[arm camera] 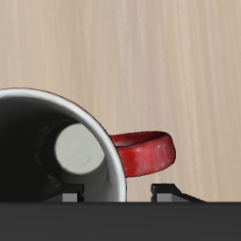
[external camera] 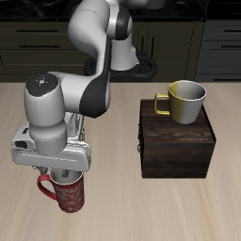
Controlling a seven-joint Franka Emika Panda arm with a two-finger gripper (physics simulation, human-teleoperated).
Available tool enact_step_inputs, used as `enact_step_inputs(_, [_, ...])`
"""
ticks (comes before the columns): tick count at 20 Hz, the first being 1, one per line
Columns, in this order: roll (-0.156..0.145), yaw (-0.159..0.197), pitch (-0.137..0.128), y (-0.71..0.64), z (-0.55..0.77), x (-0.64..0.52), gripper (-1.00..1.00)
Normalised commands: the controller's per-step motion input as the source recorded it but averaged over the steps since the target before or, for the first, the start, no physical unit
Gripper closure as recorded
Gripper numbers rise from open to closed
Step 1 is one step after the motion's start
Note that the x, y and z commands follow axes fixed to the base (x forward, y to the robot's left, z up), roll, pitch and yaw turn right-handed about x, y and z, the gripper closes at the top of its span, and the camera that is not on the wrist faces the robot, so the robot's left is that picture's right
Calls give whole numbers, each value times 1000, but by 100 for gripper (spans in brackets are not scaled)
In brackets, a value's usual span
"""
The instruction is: Place the red mug in the basket
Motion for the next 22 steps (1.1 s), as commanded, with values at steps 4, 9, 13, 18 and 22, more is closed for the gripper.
enact_step_inputs(4, [3, -13, -12, -16, 2, -93, 100])
enact_step_inputs(9, [13, -50, -6, 30, -26, -7, 100])
enact_step_inputs(13, [-6, -14, -26, 82, 156, -51, 100])
enact_step_inputs(18, [26, -10, -66, 163, 461, -147, 100])
enact_step_inputs(22, [13, 6, -48, 32, 463, -94, 100])
